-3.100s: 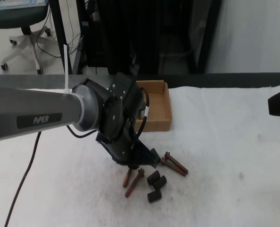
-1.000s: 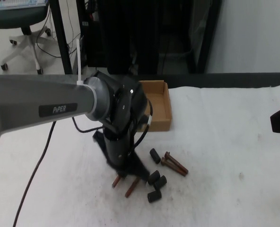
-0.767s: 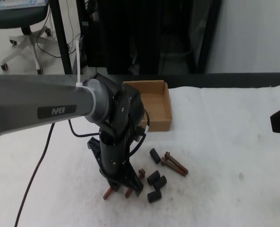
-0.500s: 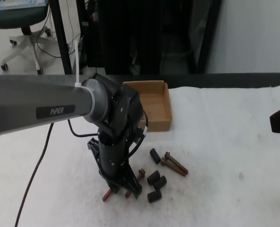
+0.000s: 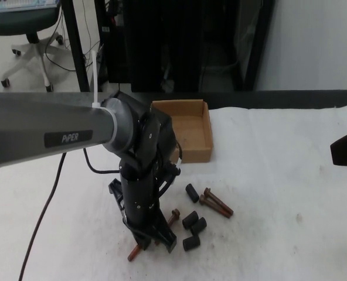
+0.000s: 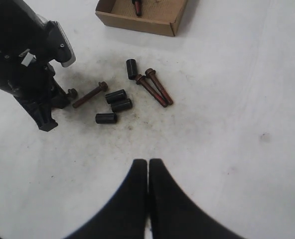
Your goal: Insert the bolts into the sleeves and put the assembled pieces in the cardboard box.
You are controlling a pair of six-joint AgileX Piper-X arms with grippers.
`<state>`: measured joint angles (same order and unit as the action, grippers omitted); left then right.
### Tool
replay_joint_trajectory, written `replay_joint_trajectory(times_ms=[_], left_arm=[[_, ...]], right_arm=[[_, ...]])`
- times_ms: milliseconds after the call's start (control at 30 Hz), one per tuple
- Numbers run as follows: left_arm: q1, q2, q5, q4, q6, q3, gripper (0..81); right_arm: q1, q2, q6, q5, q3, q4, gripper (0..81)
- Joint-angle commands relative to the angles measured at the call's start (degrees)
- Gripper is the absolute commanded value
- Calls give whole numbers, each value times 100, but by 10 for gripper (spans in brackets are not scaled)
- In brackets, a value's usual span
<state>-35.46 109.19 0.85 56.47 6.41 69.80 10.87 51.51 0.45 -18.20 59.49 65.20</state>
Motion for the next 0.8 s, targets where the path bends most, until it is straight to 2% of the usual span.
replay_joint_trajectory(times_ms=[0, 67, 133, 767], left_arm=[[-4, -31, 52, 230, 10, -57, 166], [-4, -31, 52, 230, 10, -57, 241], [-4, -31, 10, 230, -2, -57, 274], [-4, -31, 11, -503, -250, -57, 274]], right_arm=[[-22, -54, -45, -86, 12, 9, 8], [-22, -54, -45, -86, 12, 9, 8], [-22, -54, -45, -86, 12, 9, 8], [-22, -54, -45, -84, 12, 124, 8]])
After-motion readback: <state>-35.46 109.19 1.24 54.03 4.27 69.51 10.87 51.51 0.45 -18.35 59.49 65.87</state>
